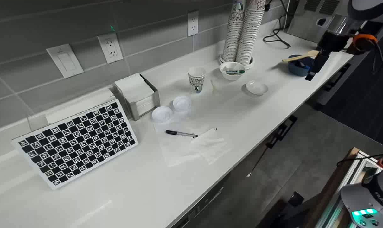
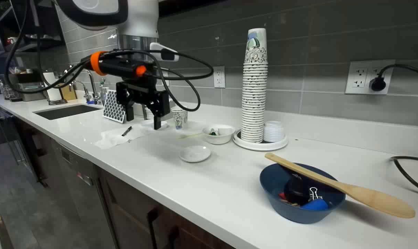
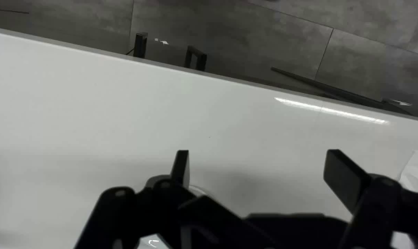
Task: Pick up the black marker from the white napkin and put it in the top stacked paper cup
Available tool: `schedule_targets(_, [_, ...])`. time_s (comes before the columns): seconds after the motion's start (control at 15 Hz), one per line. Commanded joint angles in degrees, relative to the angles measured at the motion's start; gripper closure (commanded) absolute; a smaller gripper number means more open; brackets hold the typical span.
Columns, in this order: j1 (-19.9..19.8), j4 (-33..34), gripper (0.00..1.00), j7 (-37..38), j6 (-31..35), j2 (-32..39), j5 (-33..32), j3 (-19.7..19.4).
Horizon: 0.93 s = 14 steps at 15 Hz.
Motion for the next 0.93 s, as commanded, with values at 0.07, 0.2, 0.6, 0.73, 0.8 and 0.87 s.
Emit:
schedule_targets(0.07, [-2.3,0.1,0.00,-0.6,-0.1,0.3,0.8,2.2])
schedule_targets(0.2, [-2.3,0.1,0.00,-0.6,-0.1,0.3,0.8,2.2])
schedule_targets(0.6, [-2.3,0.1,0.00,-0.6,-0.1,0.3,0.8,2.2])
schedule_targets(0.73, [-1.9,-2.0,0.00,-1.0,1.2,-1.2,0.3,2.9])
schedule_targets(0.8, [-1.7,-3.5,0.00,-0.4,2.2,-2.2,0.3,3.9])
schedule_targets(0.87, [-1.0,-5.3,0.00,-0.9,2.4,-3.7,1.5,4.9])
